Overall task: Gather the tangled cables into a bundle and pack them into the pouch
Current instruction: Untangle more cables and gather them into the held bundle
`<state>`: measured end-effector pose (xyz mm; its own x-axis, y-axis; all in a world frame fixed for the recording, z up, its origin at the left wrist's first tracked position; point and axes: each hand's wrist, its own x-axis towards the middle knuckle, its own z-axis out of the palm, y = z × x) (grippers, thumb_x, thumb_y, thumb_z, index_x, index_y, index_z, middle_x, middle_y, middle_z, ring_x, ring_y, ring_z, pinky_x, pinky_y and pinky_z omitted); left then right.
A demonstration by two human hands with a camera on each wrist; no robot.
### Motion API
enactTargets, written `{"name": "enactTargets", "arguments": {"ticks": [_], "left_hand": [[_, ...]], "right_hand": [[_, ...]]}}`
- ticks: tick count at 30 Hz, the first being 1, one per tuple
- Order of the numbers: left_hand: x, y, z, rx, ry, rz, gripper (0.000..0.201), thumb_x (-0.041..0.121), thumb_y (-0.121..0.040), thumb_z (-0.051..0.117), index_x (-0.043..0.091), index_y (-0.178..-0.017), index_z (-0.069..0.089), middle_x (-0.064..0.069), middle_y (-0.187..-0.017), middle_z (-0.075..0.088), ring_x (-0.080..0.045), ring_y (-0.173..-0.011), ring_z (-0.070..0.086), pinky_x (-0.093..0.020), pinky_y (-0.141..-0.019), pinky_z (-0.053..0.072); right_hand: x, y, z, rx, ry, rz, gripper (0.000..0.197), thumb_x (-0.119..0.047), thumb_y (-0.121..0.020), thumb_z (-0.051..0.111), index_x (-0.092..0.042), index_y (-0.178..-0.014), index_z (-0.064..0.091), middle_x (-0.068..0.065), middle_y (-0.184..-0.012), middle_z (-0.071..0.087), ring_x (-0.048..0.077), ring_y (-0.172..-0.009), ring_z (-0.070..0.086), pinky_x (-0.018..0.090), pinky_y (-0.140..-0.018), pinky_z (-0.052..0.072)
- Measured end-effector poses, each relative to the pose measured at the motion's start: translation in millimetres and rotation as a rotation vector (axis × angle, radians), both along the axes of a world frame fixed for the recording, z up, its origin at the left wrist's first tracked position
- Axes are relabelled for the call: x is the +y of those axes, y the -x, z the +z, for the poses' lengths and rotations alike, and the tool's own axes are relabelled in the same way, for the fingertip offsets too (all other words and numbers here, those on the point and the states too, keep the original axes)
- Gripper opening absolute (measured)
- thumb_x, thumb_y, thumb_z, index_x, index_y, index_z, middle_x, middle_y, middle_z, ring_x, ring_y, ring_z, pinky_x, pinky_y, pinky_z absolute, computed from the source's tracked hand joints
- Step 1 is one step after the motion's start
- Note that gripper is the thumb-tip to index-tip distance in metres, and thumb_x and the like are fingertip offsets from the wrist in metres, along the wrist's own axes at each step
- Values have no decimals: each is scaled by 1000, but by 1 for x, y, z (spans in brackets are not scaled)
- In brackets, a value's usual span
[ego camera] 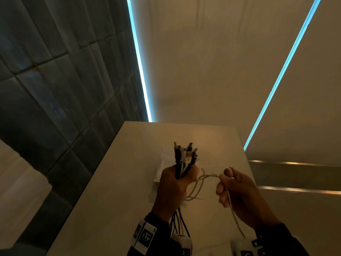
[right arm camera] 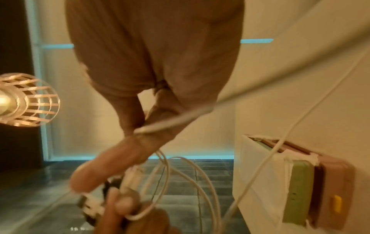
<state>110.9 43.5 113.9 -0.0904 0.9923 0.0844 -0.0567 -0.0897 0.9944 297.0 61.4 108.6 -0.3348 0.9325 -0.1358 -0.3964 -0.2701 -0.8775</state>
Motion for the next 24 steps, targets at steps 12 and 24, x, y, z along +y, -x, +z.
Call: {"name": "enactTargets", "arguments": {"ticks": [12, 24], "left_hand": [[-12, -1, 3, 46, -80, -59, 30, 42, -78, 64, 22, -57, 60, 8, -44, 38, -10, -42, 35, -55, -56, 44], [-20, 8, 7, 290, -177, -111, 17, 28, -75, 68, 23, -59, 68, 17, -56, 62, 5, -59, 57, -20, -61, 49]], "right_hand": [[0, -10, -8, -746, -207, 179, 12, -19, -92, 60, -7, -93, 60, 20, -60, 67, 32, -44, 61, 28, -41, 47], [1, -31, 1, 51, 124, 244, 36, -9, -85, 46, 9, -112, 60, 30, -100, 64, 33, -74, 65, 34, -56, 54]]}}
